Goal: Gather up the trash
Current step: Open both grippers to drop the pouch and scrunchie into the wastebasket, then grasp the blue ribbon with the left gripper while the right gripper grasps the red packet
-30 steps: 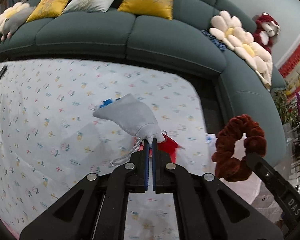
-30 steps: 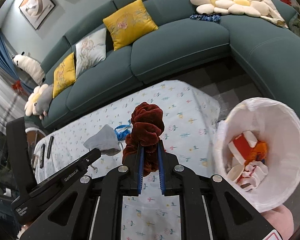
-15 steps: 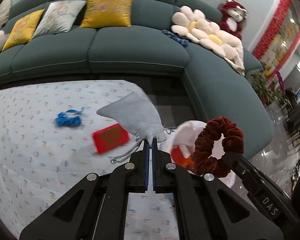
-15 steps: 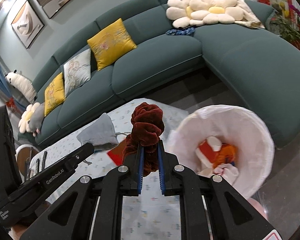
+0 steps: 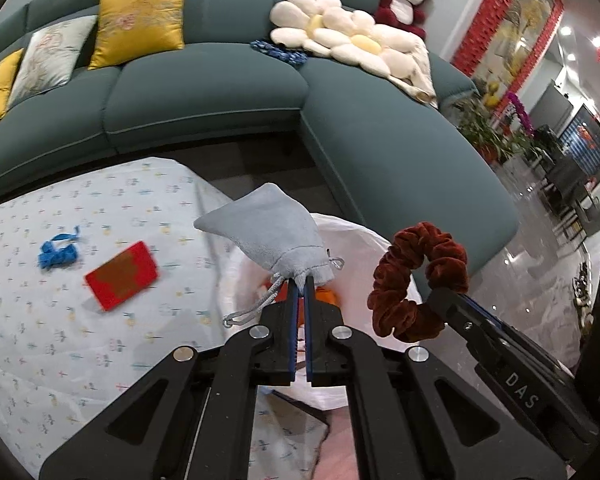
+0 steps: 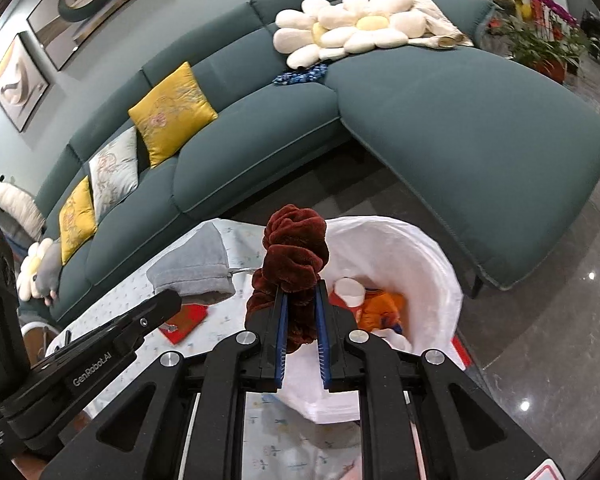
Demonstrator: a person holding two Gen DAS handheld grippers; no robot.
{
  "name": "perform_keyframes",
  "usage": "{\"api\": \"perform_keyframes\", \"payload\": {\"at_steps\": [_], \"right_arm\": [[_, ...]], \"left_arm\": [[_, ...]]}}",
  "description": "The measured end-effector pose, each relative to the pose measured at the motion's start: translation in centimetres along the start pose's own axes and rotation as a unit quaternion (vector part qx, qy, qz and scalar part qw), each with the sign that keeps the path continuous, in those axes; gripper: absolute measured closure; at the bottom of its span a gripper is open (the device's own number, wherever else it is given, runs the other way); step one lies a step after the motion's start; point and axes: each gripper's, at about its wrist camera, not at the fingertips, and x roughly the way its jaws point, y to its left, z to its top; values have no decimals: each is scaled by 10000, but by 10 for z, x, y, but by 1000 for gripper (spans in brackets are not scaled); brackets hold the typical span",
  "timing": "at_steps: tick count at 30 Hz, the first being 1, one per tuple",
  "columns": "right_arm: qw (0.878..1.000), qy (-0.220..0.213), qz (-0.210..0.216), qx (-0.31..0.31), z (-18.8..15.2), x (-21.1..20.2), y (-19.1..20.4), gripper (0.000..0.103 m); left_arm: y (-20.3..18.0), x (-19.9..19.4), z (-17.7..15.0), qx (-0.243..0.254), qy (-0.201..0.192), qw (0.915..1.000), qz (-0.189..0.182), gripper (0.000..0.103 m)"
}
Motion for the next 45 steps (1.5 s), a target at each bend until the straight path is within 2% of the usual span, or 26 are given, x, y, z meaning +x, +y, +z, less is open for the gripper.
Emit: {"api": "perform_keyframes", "payload": {"at_steps": [3,4,6,7,15,19,27,30,37,42,45], "right_arm": [[10000,14,-77,9,1,1,-8,83],[9999,-25,-135,23,1,1,-9,83],[9999,-53,-141,82,0,0,-12,74],[9998,-68,-160,110,0,1,-14,73],[9999,-54,-151,27,1,4,-6,65],[9998,-22,-153,-81,-2,6,3,65],[9995,106,-95,-293,-8,15,29,63],[9991,126,-91,-383,-11,18,39,57],[9980,244,-63,-581,-16,27,60,56],[9968,323,-69,-732,-20,36,77,50],[9954,436,-76,-854,-25,45,90,49]], "left_arm": [[-6,7,1,-26,89,9999,-70,97],[-6,8,1,-61,94,9999,-46,93],[-6,9,0,-89,79,9999,-21,75],[-6,9,1,-77,53,9999,41,72],[8,9,-1,-196,54,9995,239,72],[19,7,-3,-315,45,9991,293,72],[45,-1,-7,-552,8,9977,405,72],[55,-3,-7,-641,-6,9970,433,72],[79,-9,-8,-847,-37,9951,505,72],[99,-12,-12,-1023,-37,9931,580,72],[116,-13,-16,-1145,-32,9911,682,67]]}}
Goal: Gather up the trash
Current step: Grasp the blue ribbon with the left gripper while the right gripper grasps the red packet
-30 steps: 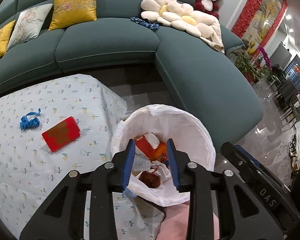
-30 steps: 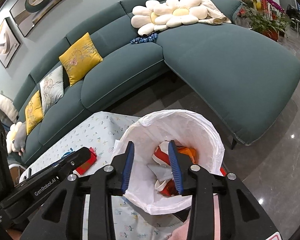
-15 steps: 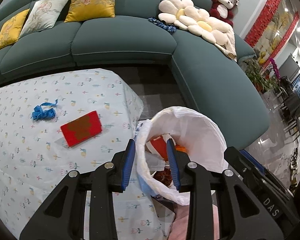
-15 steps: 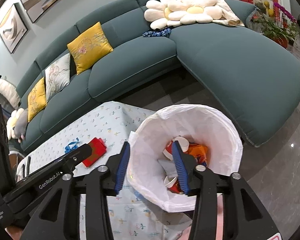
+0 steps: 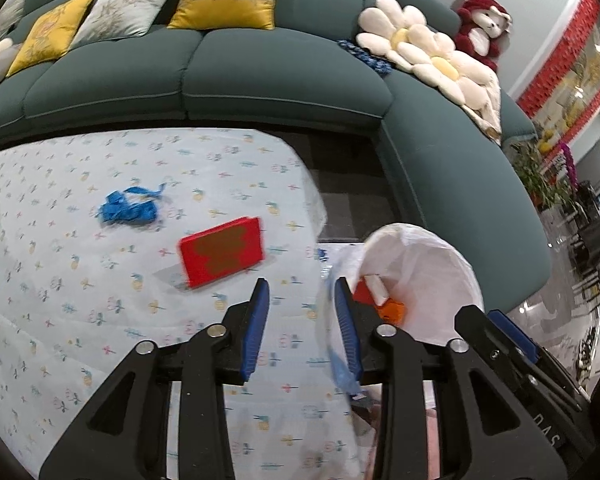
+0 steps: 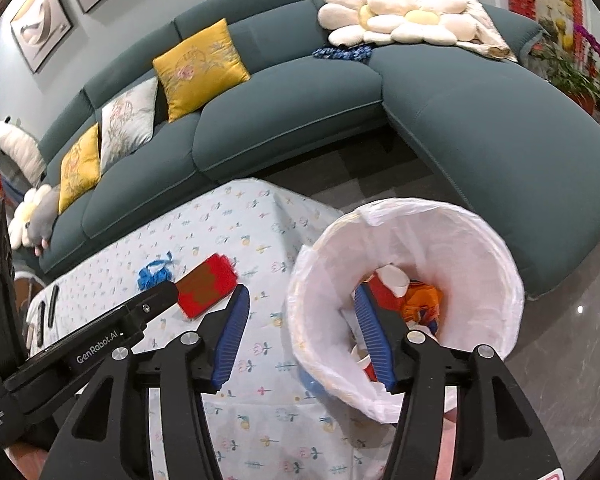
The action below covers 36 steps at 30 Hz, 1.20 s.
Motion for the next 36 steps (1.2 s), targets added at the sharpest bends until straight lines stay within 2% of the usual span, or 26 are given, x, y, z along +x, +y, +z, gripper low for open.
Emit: {"api": "perform_keyframes", "payload": {"at_steps": [5,7,14,16,20,23,28,36], "right_arm": [[9995,282,-56,-164,-5,22,27,44],[9988,423,-91,-217,-7,34,41,43],[9962,844,-172,-124,-3,77,86,38],[9951,951,-249,-79,0,93,102,37],[9928,1122,-430,22,7,121,128,34],[9909,1232,-531,95,14,143,144,34],[9860,1358,-958,131,25,176,153,34],[9780,1689,-1199,262,11,205,137,34]], "left_arm": [[39,2,0,-265,-24,9993,255,58],[59,4,1,-390,-22,9985,394,52],[131,13,10,-900,8,9918,912,42],[150,17,15,-1065,30,9880,1115,33],[183,30,30,-1552,177,9798,1245,31],[197,42,42,-1817,280,9752,1235,31],[209,66,66,-2158,473,9677,1212,31],[225,113,71,-3052,999,9399,1160,31]]}}
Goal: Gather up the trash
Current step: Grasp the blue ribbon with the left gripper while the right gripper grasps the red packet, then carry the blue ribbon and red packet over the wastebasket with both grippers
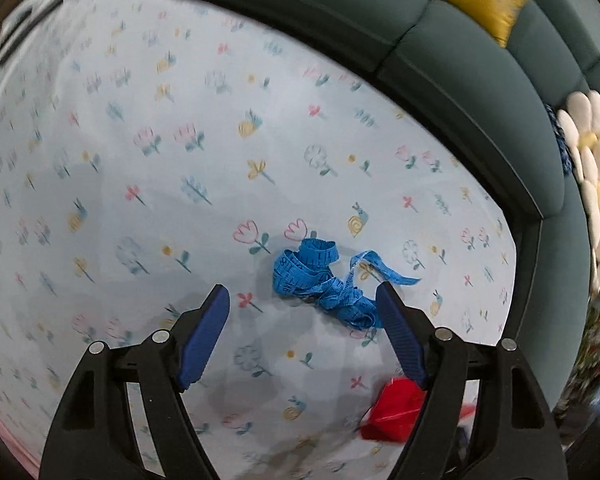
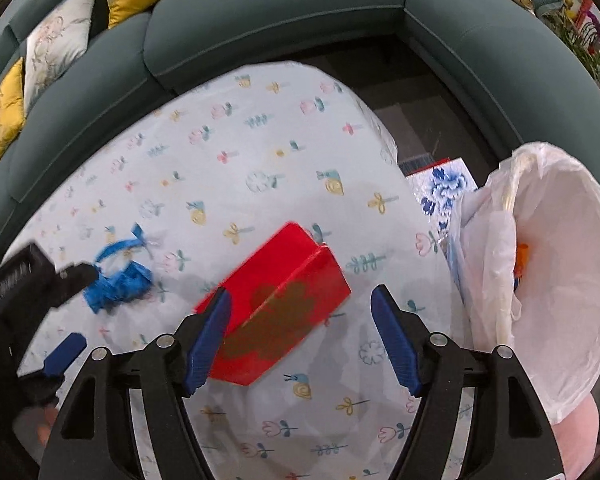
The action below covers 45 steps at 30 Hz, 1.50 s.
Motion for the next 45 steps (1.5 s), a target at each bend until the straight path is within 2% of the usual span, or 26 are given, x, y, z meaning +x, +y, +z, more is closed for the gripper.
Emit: {"api": "perform_keyframes", "payload": {"at_steps": [3,5,7,8,11,12,15,20,26,31,40,45], "right_arm": [[9999,86,47,38,-6,6,-6,34],[9998,148,103,51,-10,8,-11,36],[9996,194,183,74,-14,9,-17,42],[9995,221,216,74,-16,10,-19,49],[9990,270,365,46,-22,11,-24,66],[9988,278,396,33,-24,11,-25,73],[9980,315,555,15,-32,12,-28,87],[9971,261,710,-96,-38,0,-32,99],[9967,103,806,-87,-48,-23,-48,99],[9963,-92,846,-106,-53,-45,-65,99],[9944,-572,885,29,-61,-94,-114,99],[9929,-826,847,96,-66,-118,-144,99]], "left_arm": [[2,12,-1,-165,150,9997,15,31],[2,14,-2,-107,100,9999,81,32],[-3,14,-4,116,37,9998,143,36],[-4,14,-6,228,-12,9996,162,38],[-4,12,-13,430,-64,9990,106,51],[-3,11,-16,510,-76,9987,57,60],[-6,11,-27,722,13,9971,-237,82],[0,1,-54,1154,-10,9930,-261,85],[2,-18,-83,1388,-82,9900,-253,86],[-10,-44,-106,1761,-241,9838,-251,86],[-53,-87,-156,2444,-528,9674,-403,86],[-81,-106,-187,2831,-664,9554,-518,86]]}}
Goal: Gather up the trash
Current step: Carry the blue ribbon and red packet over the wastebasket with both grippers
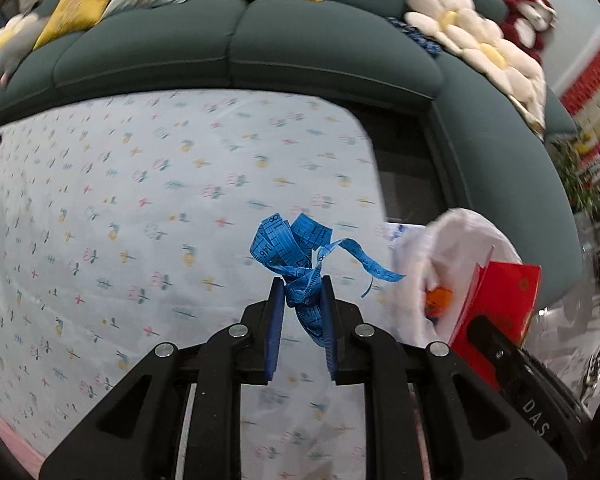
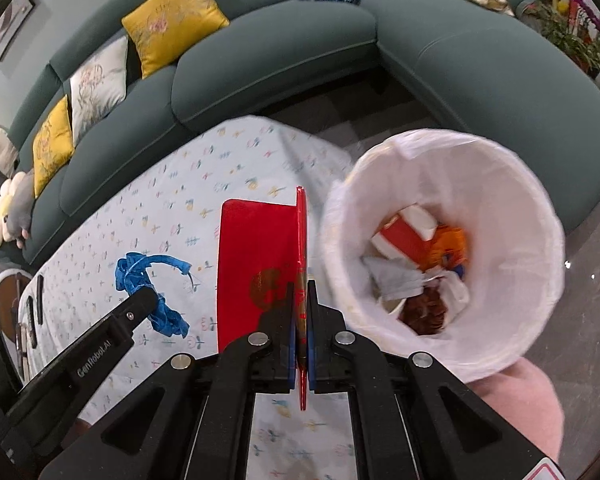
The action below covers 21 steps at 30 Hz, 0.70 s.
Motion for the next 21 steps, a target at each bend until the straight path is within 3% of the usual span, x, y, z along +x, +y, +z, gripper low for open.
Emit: {"api": "perform_keyframes", "payload": {"at_steps": [11,21], "right_arm": [[9985,-428,-159,289,3,-45,-69,99],[9962,-588,-242,599,3,-61,-115,99]], "left_arm": [[-81,-22,-19,828,-238,9957,-341,86],[-128,-27,-25,1237,-311,9901,-583,86]]}}
